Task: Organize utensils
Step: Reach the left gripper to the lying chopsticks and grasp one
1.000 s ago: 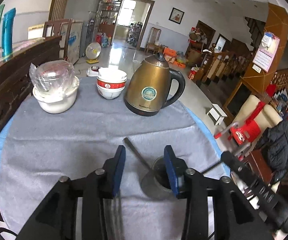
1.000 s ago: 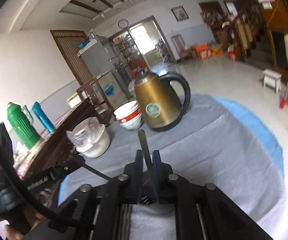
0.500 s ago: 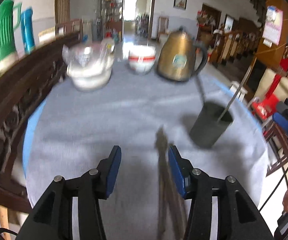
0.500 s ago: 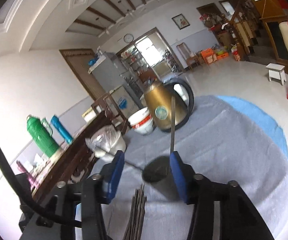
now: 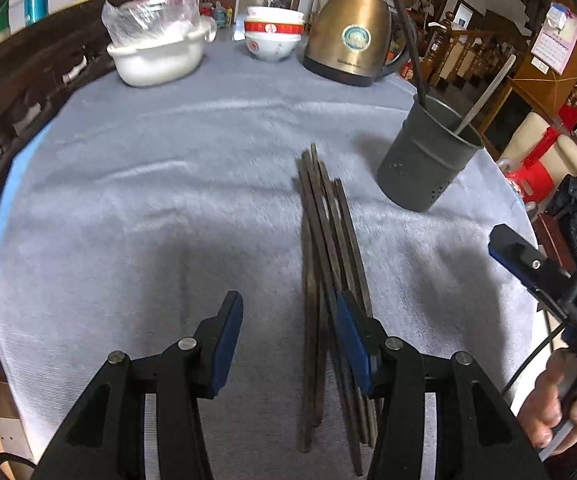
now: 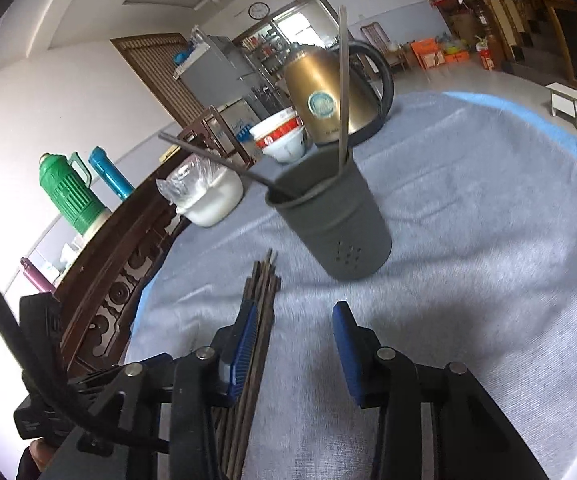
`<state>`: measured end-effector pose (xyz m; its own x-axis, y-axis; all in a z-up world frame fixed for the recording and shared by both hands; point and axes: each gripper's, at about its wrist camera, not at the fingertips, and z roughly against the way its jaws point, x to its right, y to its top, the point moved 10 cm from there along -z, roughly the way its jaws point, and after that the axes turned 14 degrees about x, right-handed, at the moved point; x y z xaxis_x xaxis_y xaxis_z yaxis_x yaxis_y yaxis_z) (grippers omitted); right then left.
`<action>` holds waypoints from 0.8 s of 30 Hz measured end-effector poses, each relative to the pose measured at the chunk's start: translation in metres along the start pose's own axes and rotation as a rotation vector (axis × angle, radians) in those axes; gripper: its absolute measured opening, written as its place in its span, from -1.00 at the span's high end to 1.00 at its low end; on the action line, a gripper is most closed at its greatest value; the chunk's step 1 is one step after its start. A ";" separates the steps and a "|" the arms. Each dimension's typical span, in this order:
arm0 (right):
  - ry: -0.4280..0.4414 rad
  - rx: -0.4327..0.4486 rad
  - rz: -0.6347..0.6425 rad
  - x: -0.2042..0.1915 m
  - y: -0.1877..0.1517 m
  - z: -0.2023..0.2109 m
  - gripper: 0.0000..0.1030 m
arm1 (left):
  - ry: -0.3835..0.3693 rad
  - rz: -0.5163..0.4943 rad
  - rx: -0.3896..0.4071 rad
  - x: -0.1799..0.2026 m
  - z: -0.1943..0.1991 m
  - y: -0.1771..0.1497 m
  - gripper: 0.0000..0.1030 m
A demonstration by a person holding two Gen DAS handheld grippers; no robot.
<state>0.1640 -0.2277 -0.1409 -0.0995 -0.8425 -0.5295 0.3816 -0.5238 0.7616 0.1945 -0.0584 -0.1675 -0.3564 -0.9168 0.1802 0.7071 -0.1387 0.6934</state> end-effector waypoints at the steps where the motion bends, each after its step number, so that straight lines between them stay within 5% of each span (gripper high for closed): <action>1: -0.001 0.000 0.005 0.000 -0.002 -0.002 0.19 | -0.008 0.010 -0.008 0.001 -0.003 -0.002 0.03; 6: -0.002 -0.010 0.003 0.005 -0.012 -0.010 0.19 | -0.057 0.051 -0.027 0.010 -0.012 -0.004 0.03; 19: 0.007 0.012 -0.008 0.011 -0.023 -0.018 0.19 | -0.040 0.059 -0.053 0.015 -0.042 -0.007 0.03; 24: 0.007 0.011 -0.001 0.011 -0.026 -0.021 0.19 | -0.060 0.072 -0.048 0.008 -0.040 -0.006 0.39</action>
<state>0.1723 -0.2211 -0.1741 -0.0930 -0.8411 -0.5328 0.3712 -0.5259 0.7653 0.2116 -0.0796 -0.1984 -0.3387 -0.9010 0.2710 0.7603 -0.0924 0.6430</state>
